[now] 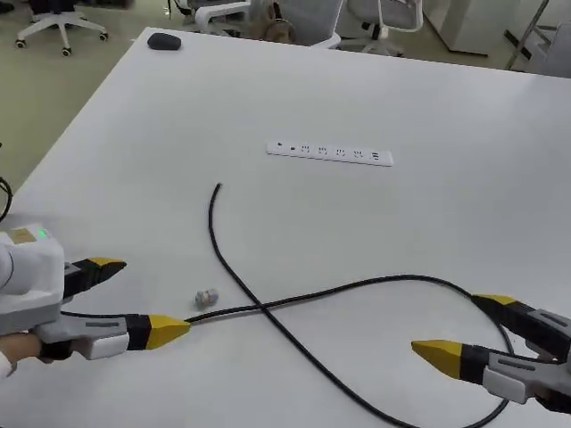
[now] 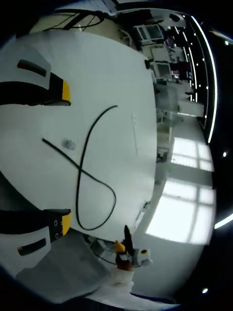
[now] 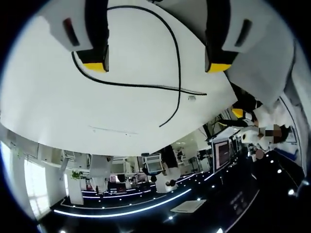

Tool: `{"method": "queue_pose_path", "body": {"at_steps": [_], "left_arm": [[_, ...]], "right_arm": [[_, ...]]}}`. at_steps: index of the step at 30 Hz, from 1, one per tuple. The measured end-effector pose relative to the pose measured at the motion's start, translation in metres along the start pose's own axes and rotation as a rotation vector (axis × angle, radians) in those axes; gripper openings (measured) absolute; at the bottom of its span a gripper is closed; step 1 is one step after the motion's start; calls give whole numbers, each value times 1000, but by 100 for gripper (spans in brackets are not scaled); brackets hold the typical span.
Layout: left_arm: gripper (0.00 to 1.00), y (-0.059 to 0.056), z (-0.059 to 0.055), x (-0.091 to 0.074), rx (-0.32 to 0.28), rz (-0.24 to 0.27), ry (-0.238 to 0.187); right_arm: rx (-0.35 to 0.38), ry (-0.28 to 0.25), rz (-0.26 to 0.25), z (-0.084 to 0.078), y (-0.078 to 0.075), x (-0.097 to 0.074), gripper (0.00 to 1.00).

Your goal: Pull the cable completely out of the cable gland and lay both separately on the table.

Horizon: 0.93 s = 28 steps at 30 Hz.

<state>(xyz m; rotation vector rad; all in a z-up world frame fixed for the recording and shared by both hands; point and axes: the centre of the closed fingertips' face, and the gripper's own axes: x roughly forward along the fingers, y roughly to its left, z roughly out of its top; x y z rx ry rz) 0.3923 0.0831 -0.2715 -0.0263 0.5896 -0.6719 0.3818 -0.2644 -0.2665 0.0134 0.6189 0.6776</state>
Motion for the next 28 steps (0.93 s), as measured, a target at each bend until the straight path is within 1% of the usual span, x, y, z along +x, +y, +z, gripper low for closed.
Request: {"method": "queue_pose_path", "body": {"at_steps": [1, 3, 7, 9, 12, 15, 21, 24, 28], "left_arm": [[91, -2, -2, -5, -33, -2, 3], [95, -4, -3, -10, -77, 0, -3], [94, -10, -11, -12, -86, 2, 10], [94, -14, -15, -11, -99, -2, 24], [94, -17, -15, -9, -104, -9, 24], [94, -19, -11, -8, -109, -17, 15], [94, -18, -10, -5, -110, -19, 17], [94, -18, -8, -5, -133, -24, 9], [94, -19, -11, -5, -137, -25, 16]], "right_arm": [[8, 11, -4, -3, -1, -2, 85], [26, 22, -7, -7, -2, -7, 85], [45, 43, -9, -16, 0, -11, 86], [52, 66, -8, -23, 1, -11, 86], [55, 74, -8, -26, 2, -12, 86], [74, 73, -14, -28, 0, -13, 86], [88, 89, -27, -33, -2, -14, 86], [101, 90, -33, -34, -4, -15, 86], [107, 97, -34, -36, -4, -14, 85]]}}
